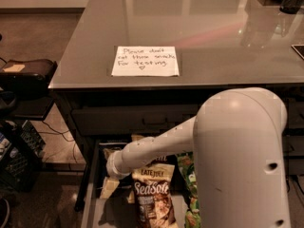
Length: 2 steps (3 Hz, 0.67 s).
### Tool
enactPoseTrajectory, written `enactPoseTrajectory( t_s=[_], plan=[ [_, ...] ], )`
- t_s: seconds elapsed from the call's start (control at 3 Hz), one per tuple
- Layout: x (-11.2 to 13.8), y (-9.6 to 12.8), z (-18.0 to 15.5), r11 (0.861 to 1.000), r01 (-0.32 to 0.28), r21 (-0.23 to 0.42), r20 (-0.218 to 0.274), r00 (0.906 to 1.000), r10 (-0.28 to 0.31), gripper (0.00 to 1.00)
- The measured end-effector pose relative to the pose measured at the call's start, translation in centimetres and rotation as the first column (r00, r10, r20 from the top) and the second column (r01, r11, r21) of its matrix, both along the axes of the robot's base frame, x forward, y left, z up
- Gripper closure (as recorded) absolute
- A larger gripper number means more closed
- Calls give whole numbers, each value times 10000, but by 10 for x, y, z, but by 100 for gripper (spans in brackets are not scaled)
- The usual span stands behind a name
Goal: Pick blue chip bag from middle drawer and place on counter
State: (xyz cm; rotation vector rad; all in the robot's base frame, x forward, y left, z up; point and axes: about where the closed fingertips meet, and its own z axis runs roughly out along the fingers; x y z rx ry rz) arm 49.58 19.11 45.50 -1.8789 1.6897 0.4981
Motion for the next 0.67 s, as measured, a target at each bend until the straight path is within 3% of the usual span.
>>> enactPoseTrajectory(
  t_s=[0.33,0.67],
  plan=[
    [31,-9,-35,10000,-1,83,150,9999,-1,0],
    [32,-8,-35,10000,10,99,146,9999,-11,0]
  ],
)
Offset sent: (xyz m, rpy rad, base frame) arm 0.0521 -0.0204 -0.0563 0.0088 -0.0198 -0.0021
